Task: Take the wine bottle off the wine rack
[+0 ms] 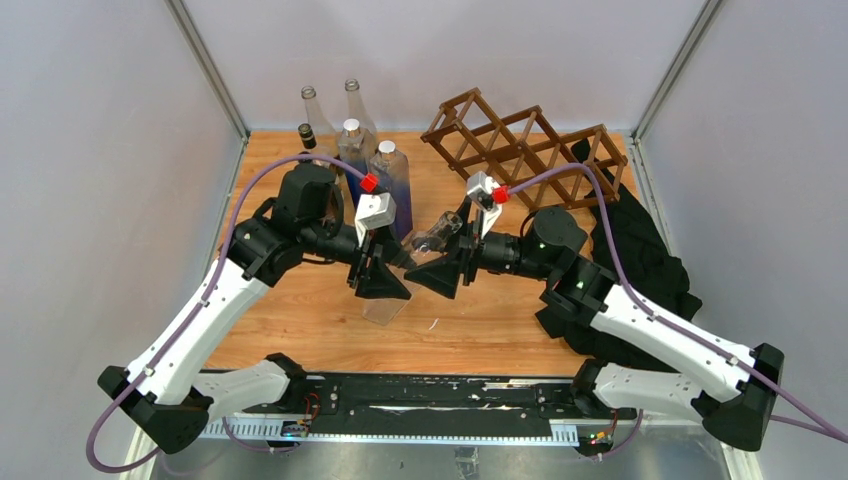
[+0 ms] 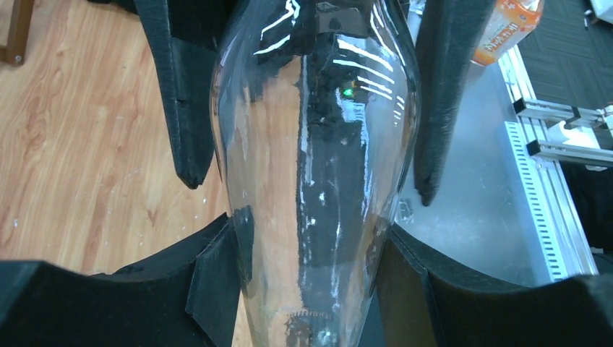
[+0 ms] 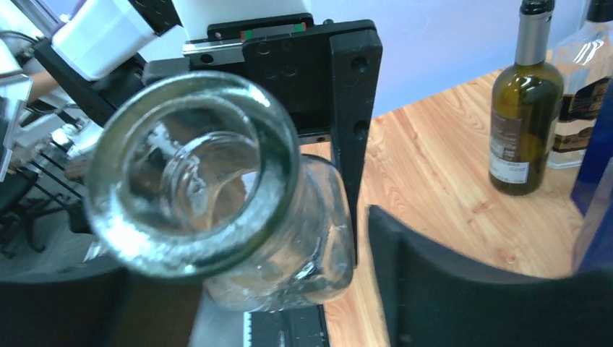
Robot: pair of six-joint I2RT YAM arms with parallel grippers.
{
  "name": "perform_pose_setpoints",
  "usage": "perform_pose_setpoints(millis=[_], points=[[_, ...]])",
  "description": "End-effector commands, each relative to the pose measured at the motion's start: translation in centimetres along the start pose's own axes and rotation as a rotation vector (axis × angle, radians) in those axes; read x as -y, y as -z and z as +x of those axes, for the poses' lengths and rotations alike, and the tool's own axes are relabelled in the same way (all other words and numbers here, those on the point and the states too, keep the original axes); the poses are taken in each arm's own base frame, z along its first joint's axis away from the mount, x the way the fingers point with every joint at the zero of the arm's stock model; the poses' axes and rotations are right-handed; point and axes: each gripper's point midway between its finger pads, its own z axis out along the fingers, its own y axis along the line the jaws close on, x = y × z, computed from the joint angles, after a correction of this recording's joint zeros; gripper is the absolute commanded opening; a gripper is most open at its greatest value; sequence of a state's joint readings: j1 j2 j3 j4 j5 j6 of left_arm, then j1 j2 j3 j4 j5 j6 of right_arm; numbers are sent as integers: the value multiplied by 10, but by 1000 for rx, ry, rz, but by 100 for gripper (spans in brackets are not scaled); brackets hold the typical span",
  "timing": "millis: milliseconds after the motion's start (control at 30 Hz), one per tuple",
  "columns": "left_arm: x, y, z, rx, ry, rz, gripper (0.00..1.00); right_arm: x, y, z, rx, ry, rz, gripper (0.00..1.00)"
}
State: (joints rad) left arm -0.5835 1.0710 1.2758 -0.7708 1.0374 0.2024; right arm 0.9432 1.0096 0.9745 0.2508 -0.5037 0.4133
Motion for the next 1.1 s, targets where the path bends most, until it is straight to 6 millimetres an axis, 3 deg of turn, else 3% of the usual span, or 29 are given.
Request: perform_pose_setpoints(millis=[0,33,67,100,133,300,433,533,667,900,1067], points=[[14,6,-8,23,-38,40,15,-2,-9,-13,38,56,-8,70],[12,7,-5,8,-27,17,36,-1,-11,-13,27,57,-3,58],[8,8,-3,-9,-9,-9,60,2,-11,-12,12,59,8,35],[3,10,0,-24,-2,-41,81,5,-12,-12,1,60,27,23],[-2,12,1,-34,1,-71,97,12,-11,-9,-20,59,69,3],[-42,41,-3,-14,52,-251,100,42,-2,-11,-51,142,237,0],[-80,77,-7,8,99,-422,100,72,4,-14,-70,251,358,0],[-107,104,-3,0,127,-566,100,100,4,-22,-87,324,449,0],[-143,139,16,-67,180,-790,100,152,3,-20,-146,328,555,0],[-173,185,38,-115,284,-1009,100,240,6,-25,-162,331,703,0],[-180,207,44,-95,343,-1080,100,288,1,-21,-186,311,757,0]])
